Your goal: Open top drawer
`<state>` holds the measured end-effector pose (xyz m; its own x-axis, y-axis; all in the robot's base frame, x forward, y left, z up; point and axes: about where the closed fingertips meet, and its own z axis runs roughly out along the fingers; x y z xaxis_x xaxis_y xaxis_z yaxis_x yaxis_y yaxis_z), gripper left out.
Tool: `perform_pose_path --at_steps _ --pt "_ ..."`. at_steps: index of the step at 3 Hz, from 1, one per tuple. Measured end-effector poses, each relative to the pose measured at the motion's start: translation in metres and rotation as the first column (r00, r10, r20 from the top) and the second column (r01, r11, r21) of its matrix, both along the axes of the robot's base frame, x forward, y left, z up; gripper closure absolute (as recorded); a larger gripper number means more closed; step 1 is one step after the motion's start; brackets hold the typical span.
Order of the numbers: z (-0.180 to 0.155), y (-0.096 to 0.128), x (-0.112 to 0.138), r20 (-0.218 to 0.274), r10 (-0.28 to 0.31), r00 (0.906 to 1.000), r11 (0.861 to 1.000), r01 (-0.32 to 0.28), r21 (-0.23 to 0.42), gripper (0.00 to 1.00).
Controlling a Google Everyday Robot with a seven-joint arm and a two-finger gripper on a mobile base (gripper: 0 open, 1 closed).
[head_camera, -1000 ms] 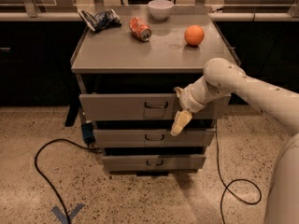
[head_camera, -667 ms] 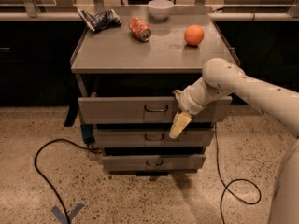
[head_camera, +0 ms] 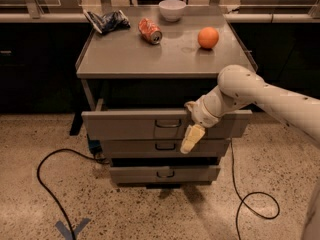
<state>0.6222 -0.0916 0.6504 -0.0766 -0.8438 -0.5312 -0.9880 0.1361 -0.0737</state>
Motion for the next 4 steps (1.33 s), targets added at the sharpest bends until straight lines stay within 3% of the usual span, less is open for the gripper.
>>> perform_pose_path --at_steps 1,2,3,4 --pt "-0.003 0.001 -0.016 -0.037 -0.001 0.9993 1.000 0.000 -0.027 0.00" --pt "0.001 0.001 -0.018 -0.040 -0.002 0.9992 1.000 0.001 -0.029 0.00" --pt "0.012 0.000 -0.051 -0.057 -0.039 0.9976 0.998 0.036 -0.052 0.00" --pt "0.021 -0.004 -0.114 -0.047 -0.092 0.9946 0.994 0.089 -0.061 0.00"
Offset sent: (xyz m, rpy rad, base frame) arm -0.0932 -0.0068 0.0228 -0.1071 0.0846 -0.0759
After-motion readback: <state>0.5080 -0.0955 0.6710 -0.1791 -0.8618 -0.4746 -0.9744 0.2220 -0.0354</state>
